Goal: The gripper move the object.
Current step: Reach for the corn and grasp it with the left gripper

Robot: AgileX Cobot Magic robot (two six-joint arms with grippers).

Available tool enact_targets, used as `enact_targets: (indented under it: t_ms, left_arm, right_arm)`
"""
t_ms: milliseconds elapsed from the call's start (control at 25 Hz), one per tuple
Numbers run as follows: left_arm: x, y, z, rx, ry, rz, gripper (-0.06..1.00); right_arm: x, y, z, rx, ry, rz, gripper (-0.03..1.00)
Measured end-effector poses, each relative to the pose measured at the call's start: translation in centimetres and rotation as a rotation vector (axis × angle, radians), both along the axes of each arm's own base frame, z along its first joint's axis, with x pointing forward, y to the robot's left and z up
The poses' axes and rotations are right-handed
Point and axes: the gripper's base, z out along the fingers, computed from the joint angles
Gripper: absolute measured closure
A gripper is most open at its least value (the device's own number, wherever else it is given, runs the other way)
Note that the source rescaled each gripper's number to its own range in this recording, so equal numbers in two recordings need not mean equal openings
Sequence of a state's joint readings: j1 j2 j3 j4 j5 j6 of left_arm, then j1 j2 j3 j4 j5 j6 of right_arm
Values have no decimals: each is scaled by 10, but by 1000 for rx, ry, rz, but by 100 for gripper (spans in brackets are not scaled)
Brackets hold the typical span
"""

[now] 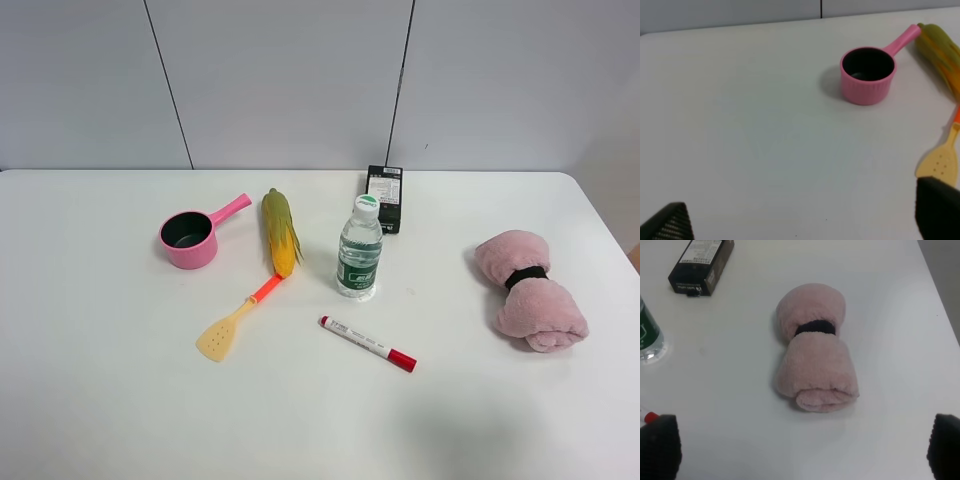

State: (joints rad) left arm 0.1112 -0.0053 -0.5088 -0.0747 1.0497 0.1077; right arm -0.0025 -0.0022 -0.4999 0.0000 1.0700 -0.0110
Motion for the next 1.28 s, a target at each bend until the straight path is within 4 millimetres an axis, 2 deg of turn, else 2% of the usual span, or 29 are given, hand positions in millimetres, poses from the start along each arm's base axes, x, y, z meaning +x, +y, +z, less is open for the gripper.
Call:
enact_targets:
  t_ms: [440, 560, 720, 960, 1080, 1200, 1280]
  left_arm:
    - [0, -3, 1, -32, -6, -17, 16]
    - [3, -9, 11, -133, -66, -51, 24]
    - [22, -12, 26, -237, -75, -74, 36]
    - [73, -6, 45, -279, 3, -39, 37]
    - [100, -2, 53, -278, 36, -25, 28]
    - [128, 2, 55, -279, 85, -11, 7]
    - [148, 4, 54, -269, 125, -10, -2]
  right_arm:
    - [0, 0, 0, 0, 0, 0, -3]
    - [0, 0, 0, 0, 0, 0, -3]
    - [0, 0, 0, 0, 0, 0, -3]
    - [0, 0, 0, 0, 0, 0, -3]
    - [0, 0, 0, 0, 0, 0, -3]
    - [0, 0, 0, 0, 0, 0, -3]
    - [0, 0, 0, 0, 0, 0, -3]
